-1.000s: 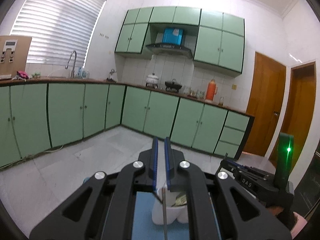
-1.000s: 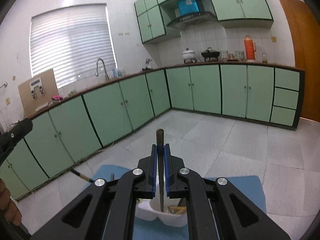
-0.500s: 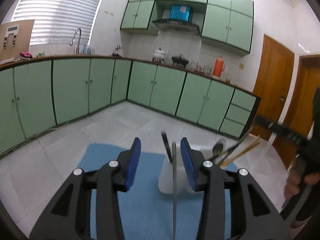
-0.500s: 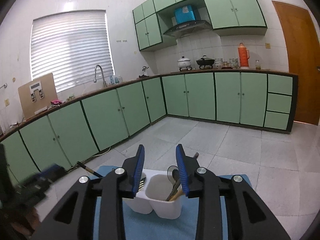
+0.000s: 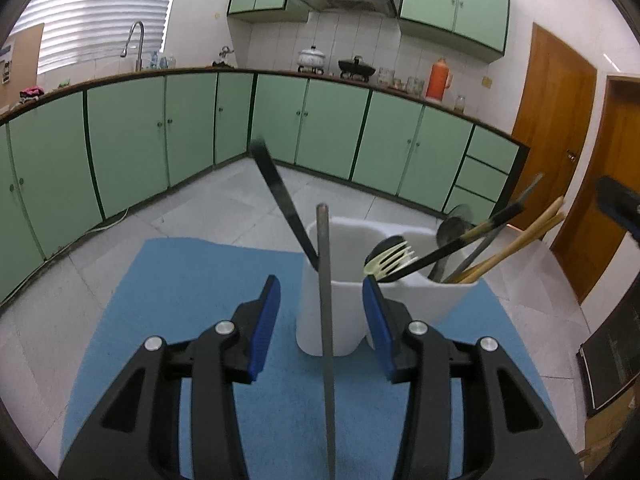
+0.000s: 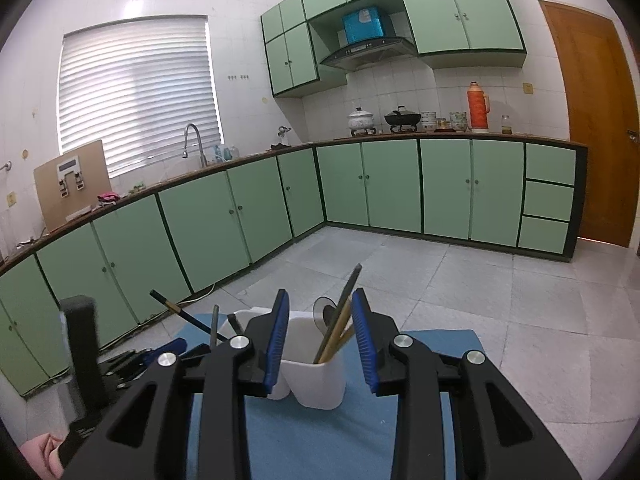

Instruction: Organize utensils

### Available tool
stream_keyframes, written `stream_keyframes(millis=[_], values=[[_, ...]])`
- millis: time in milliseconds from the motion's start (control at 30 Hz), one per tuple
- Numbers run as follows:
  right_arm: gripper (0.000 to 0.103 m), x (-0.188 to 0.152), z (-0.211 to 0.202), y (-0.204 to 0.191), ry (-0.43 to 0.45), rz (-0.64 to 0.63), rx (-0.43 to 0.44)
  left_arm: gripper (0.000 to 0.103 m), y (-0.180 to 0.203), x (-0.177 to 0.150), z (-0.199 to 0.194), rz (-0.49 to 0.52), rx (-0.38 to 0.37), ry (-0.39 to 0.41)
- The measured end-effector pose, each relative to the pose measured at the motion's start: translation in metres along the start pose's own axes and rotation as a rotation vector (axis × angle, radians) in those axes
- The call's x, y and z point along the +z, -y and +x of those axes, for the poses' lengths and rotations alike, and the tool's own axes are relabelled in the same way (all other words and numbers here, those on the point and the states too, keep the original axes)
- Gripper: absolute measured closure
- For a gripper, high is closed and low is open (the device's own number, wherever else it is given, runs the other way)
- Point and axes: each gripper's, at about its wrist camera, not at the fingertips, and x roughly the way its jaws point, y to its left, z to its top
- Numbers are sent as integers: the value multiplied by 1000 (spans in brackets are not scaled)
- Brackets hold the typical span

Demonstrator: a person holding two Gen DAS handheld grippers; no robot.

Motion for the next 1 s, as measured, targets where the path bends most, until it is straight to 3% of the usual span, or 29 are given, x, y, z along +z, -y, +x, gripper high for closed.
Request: stream_keyframes(millis=[333,767,1000], values=[[71,-6,5,1,-7,2,9,64,-3,1,23,-10,2,-23],[71,-6,4,-2,-9,-7,25,96,2,-11,26,-8,-28,-45],[71,-6,1,1,-8,-4,30,97,-4,-13,15,-12,-49,-25]])
